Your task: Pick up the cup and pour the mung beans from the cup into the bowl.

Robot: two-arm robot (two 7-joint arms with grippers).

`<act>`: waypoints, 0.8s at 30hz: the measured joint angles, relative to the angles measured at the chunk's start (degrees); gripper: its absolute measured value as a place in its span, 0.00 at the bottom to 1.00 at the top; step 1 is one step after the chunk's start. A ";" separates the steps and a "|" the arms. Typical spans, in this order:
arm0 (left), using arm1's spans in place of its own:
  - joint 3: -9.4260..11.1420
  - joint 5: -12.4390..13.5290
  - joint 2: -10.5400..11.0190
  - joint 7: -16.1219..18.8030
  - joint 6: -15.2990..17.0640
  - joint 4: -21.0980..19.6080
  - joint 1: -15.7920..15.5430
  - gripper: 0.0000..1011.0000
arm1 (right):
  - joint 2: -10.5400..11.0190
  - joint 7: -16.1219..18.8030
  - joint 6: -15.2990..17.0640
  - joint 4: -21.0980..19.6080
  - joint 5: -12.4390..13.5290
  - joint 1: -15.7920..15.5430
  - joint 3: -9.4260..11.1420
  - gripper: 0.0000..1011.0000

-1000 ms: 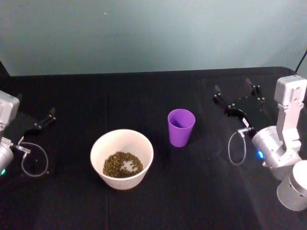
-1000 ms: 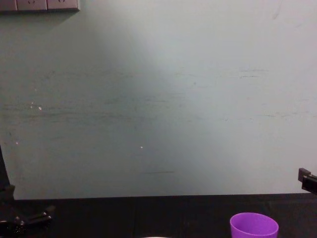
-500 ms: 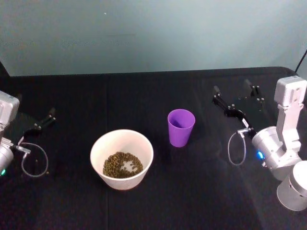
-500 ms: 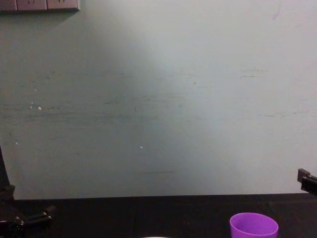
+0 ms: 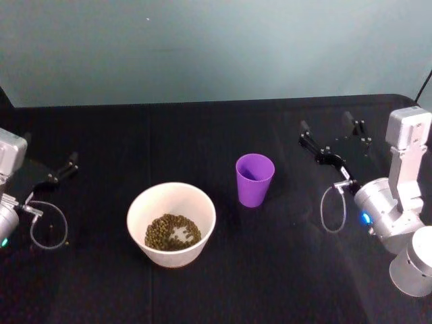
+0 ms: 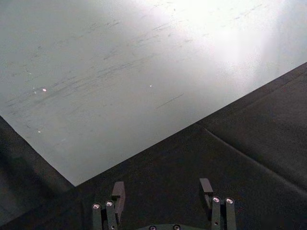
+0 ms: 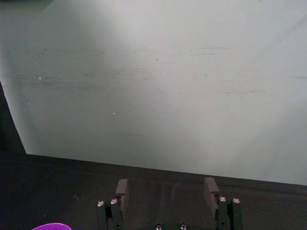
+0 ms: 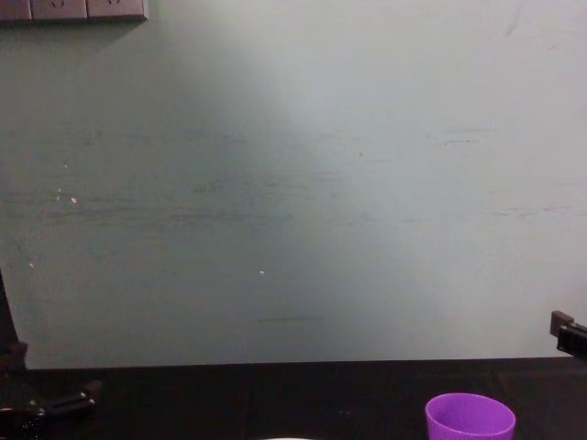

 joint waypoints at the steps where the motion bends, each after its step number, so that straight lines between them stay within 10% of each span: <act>1: 0.00 0.00 0.00 0.00 0.00 0.00 0.00 1.00 | 0.00 0.00 0.00 0.00 0.00 0.00 -0.01 0.99; 24: 0.00 0.00 0.00 0.00 0.00 0.00 0.00 1.00 | 0.04 -0.06 0.08 -0.07 0.00 0.00 -0.01 0.99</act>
